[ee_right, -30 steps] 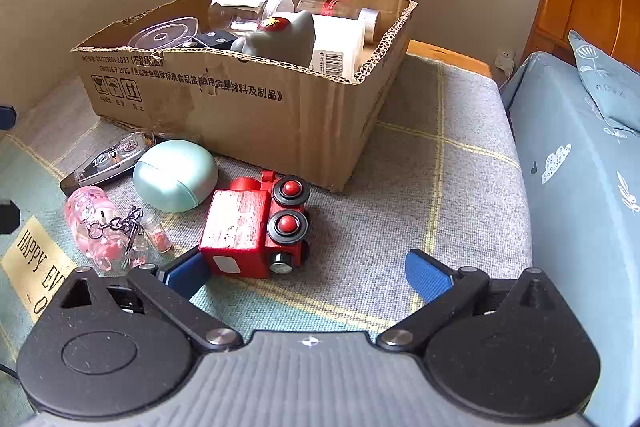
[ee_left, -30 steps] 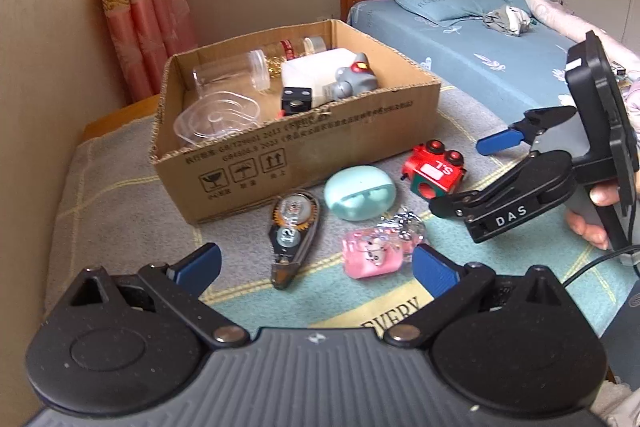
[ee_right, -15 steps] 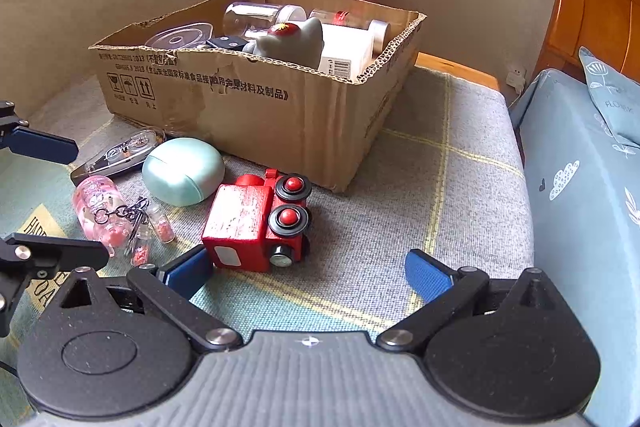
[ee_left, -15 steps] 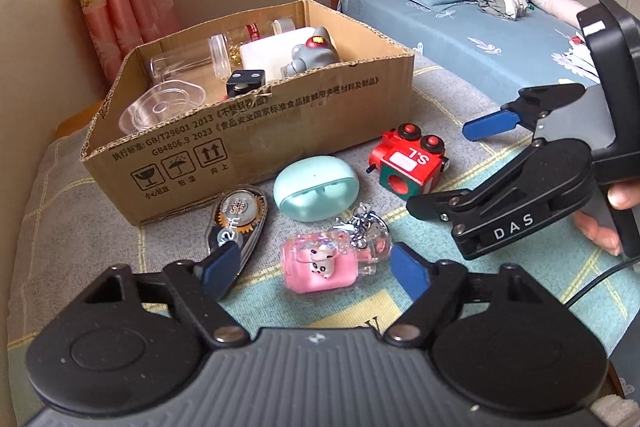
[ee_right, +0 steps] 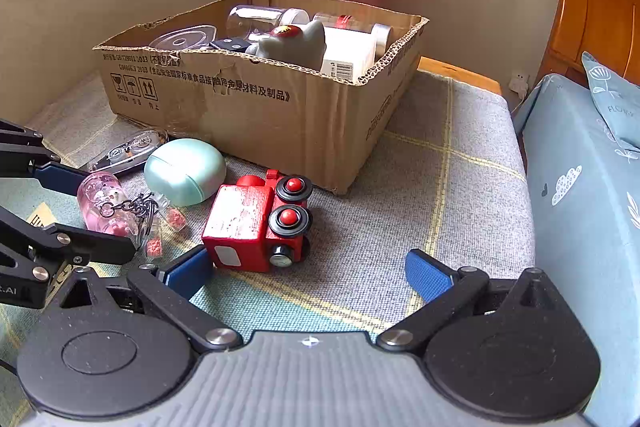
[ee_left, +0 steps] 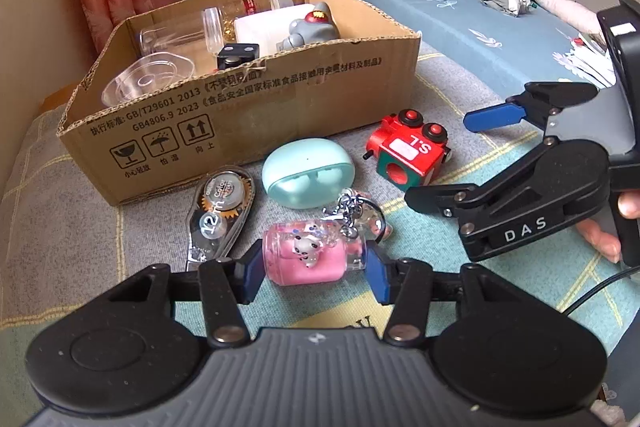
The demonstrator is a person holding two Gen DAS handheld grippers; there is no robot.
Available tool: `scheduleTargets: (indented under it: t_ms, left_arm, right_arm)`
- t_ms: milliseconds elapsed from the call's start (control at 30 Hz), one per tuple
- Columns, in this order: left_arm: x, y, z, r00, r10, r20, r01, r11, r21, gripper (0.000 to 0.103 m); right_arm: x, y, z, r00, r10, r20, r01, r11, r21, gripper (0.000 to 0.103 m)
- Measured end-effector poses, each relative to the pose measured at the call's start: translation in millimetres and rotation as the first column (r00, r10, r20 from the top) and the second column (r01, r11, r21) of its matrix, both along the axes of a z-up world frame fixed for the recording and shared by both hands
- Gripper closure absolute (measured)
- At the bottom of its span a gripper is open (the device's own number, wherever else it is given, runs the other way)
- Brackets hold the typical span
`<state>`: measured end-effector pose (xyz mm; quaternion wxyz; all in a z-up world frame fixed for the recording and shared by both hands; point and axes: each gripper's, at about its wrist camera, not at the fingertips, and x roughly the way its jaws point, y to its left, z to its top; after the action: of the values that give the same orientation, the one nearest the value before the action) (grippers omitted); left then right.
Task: Organize rigid objects
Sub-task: 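Close the left tool on the pink keychain bottle and lift it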
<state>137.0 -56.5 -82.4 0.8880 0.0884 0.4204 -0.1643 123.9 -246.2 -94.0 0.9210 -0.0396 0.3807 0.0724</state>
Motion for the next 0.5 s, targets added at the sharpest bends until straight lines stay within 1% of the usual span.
scheduleTargets:
  t_ms: [233, 333, 433, 500]
  left_arm:
    - [-22.4, 24.3, 1.6, 1.000, -0.001, -0.023, 0.001, 1.000, 0.023, 0.053]
    - [-36.4, 42.9, 2.3, 0.999, 0.027, -0.033, -0.026, 0.999, 0.033, 0.053]
    - [-46.3, 60.6, 2.1, 0.998, 0.058, -0.026, -0.057, 0.997, 0.049, 0.053]
    - [-48.9, 69.9, 2.3, 0.996, 0.082, -0.022, -0.081, 0.996, 0.042, 0.052]
  right_arm:
    - [-1.8, 0.8, 0.3, 1.000, 0.000, 0.002, 0.000, 1.000, -0.001, 0.000]
    - [-1.7, 2.9, 1.2, 1.000, 0.004, -0.008, -0.004, 1.000, -0.003, 0.000]
    - [-2.0, 6.8, 1.7, 1.000, 0.010, -0.013, -0.010, 1.000, -0.004, 0.000]
    - [-1.7, 9.4, 1.8, 1.000, 0.012, -0.013, -0.012, 1.000, -0.004, 0.000]
